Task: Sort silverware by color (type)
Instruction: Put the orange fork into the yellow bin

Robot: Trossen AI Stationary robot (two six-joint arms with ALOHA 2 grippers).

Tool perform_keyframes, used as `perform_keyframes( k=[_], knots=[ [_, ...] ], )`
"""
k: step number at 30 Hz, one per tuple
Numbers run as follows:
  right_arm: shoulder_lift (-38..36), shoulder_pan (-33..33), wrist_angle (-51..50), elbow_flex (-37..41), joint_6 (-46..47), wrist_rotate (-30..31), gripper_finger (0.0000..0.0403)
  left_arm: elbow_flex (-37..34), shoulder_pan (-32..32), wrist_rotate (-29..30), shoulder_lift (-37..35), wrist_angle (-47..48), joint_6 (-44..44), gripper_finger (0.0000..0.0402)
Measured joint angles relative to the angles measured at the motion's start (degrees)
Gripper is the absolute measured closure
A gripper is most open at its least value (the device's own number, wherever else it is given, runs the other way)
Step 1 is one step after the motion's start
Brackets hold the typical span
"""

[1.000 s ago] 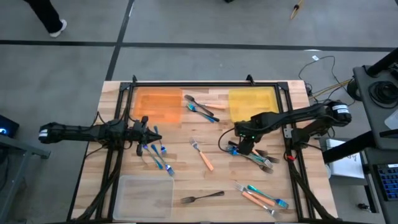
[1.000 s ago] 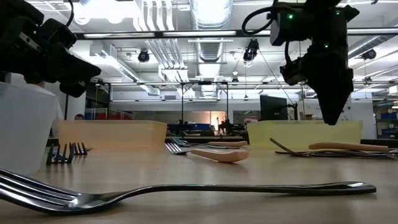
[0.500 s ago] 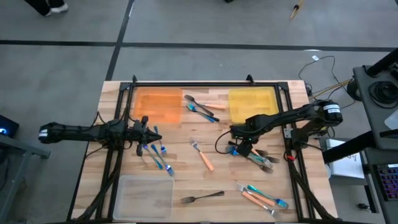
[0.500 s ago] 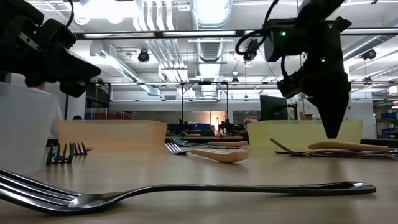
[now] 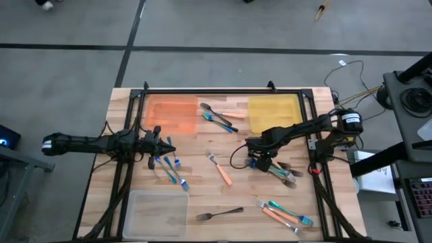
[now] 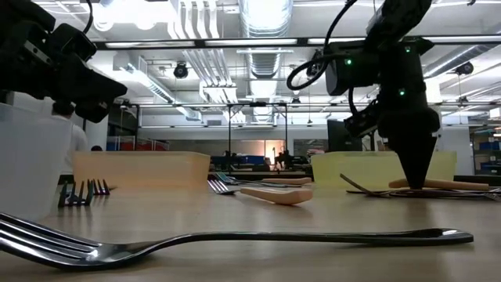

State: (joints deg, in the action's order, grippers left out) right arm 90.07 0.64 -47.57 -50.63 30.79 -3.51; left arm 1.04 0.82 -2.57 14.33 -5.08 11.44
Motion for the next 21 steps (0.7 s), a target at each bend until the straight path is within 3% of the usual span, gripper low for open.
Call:
perform_keyframes(
  k=[5, 11, 21],
  knots=[
    [1.5, 0.0, 0.4, -0.2, -0.8, -0.1, 0.0255, 0.0, 0.0, 0.0, 0.0, 0.0, 0.0, 0.0402],
    [0.0, 0.0, 0.3, 0.1, -0.9, -0.6, 0.0329, 0.0, 0.0, 0.0, 0.1, 0.0, 0.0, 0.0402],
    [-7.1, 0.0, -1.6, 0.2, 1.7, -4.6, 0.0331, 0.0, 0.0, 0.0, 0.1, 0.0, 0.0, 0.0402]
  ],
)
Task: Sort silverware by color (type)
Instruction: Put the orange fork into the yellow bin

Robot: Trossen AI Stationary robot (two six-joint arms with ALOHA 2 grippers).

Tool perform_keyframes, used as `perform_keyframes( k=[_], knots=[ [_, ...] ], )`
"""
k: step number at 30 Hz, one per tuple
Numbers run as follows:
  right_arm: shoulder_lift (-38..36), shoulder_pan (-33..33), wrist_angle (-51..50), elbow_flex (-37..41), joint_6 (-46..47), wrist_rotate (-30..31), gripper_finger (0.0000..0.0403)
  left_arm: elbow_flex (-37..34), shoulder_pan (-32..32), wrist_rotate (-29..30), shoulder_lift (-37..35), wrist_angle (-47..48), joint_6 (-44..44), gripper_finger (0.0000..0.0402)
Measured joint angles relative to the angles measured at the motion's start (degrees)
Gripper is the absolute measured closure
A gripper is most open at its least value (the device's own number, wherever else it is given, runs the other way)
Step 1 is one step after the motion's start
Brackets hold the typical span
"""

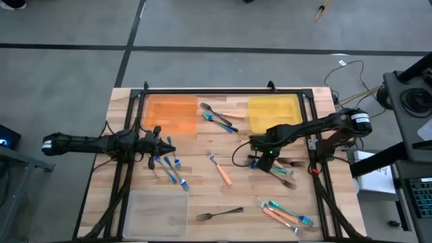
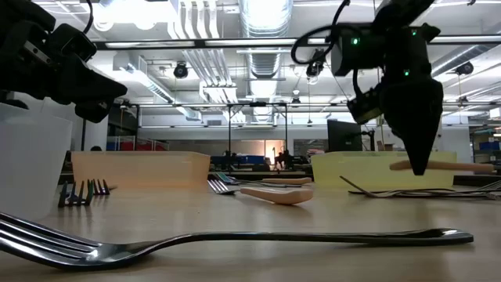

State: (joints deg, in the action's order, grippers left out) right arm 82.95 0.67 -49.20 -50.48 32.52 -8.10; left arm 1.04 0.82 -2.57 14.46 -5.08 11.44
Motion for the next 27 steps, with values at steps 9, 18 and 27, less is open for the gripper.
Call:
perform_keyframes(
  k=[9, 18, 27],
  knots=[
    [-7.4, 0.1, 0.2, -4.4, 0.2, 14.1, 0.0331, 0.0, 0.0, 0.0, 0.0, 0.0, 0.0, 0.0402],
    [-10.1, 4.3, -0.3, -15.4, -11.2, 33.4, 0.0331, 0.0, 0.0, 0.0, 0.0, 0.0, 0.0, 0.0402],
    [-5.7, 15.4, -2.8, -22.7, -27.4, 35.4, 0.0331, 0.0, 0.0, 0.0, 0.0, 0.0, 0.0, 0.0402]
  ],
)
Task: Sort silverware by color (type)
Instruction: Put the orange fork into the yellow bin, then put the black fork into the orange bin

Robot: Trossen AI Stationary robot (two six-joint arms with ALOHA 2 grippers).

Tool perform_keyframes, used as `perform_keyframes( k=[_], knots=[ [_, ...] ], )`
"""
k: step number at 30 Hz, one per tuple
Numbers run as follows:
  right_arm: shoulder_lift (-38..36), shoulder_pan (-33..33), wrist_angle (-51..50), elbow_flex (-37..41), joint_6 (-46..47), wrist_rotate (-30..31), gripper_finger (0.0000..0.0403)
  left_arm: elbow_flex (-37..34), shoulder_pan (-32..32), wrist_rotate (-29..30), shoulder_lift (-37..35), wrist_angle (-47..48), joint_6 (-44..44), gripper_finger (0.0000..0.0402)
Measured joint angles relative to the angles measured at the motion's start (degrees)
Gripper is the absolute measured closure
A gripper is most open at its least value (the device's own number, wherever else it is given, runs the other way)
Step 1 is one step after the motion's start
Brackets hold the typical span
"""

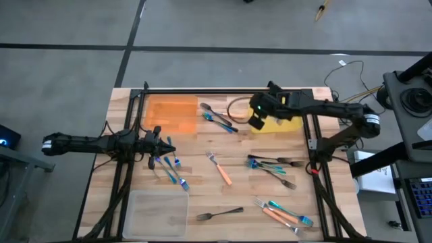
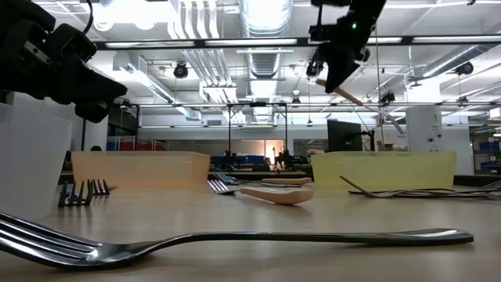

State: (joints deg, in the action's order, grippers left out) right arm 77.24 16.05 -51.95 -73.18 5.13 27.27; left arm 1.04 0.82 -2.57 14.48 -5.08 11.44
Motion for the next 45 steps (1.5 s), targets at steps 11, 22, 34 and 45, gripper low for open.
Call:
perform_keyframes(
  k=[11, 22, 34, 45],
  knots=[
    [11.1, 14.3, -2.5, 1.2, -10.0, -0.1, 0.0331, 0.0, 0.0, 0.0, 0.0, 0.0, 0.0, 0.0402],
    [16.8, 17.1, -2.3, 0.6, -9.7, -0.2, 0.0288, 0.0, 0.0, 0.0, 0.0, 0.0, 0.0, 0.0402],
    [9.8, 15.5, 0.2, -1.3, 2.4, -26.4, 0.0283, 0.0, 0.0, 0.0, 0.0, 0.0, 0.0, 0.0402],
    [16.8, 5.5, 4.3, -10.7, 1.5, -27.8, 0.0277, 0.0, 0.0, 0.0, 0.1, 0.0, 0.0, 0.0402]
  ],
)
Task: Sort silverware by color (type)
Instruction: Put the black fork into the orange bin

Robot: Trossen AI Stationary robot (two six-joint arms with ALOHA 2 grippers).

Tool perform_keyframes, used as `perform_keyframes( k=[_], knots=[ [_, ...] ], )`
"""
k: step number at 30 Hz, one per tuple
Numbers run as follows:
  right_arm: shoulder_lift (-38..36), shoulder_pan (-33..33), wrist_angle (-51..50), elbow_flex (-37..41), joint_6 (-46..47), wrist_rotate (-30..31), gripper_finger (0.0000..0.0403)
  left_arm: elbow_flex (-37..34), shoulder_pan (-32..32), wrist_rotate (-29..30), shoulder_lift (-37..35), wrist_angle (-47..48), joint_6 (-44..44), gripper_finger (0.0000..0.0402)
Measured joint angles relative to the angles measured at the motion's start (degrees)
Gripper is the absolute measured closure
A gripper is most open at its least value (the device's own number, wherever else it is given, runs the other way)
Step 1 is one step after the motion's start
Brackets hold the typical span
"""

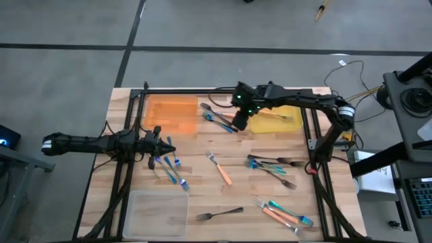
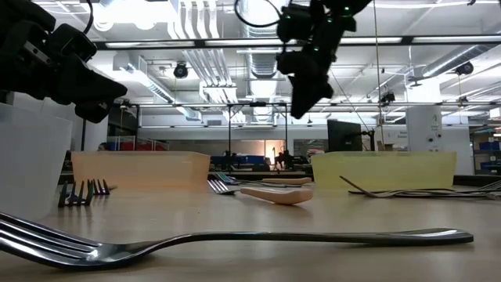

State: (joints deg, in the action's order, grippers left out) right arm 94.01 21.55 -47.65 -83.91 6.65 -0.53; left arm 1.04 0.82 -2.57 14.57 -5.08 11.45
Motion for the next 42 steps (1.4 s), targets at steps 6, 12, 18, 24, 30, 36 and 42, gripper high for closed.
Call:
perform_keyframes(
  k=[6, 12, 18, 24, 30, 36, 42],
  knots=[
    [8.9, -0.1, -1.9, -9.4, 5.6, 0.7, 0.0278, 0.0, 0.0, 0.0, 0.0, 0.0, 0.0, 0.0402],
    [16.7, 1.1, -8.9, -17.4, 11.4, 0.7, 0.0287, 0.0, 0.0, 0.0, 0.0, 0.0, 0.0, 0.0402],
    [22.2, 0.4, -14.0, -23.3, 8.2, 0.5, 0.0289, 0.0, 0.0, 0.0, 0.0, 0.0, 0.0, 0.0402],
    [26.4, 0.2, -15.6, -28.6, 6.3, 0.6, 0.0291, 0.0, 0.0, 0.0, 0.1, 0.0, 0.0, 0.0402],
    [30.3, 0.2, -15.5, -30.7, 2.4, 1.2, 0.0287, 0.0, 0.0, 0.0, 0.1, 0.0, 0.0, 0.0402],
    [33.7, 1.0, -16.7, -33.1, 1.2, 6.1, 0.0291, 0.0, 0.0, 0.0, 0.1, 0.0, 0.0, 0.0402],
    [33.6, 1.7, -16.1, -33.9, 5.6, 5.8, 0.03, 0.0, 0.0, 0.0, 0.1, 0.0, 0.0, 0.0402]
  ],
)
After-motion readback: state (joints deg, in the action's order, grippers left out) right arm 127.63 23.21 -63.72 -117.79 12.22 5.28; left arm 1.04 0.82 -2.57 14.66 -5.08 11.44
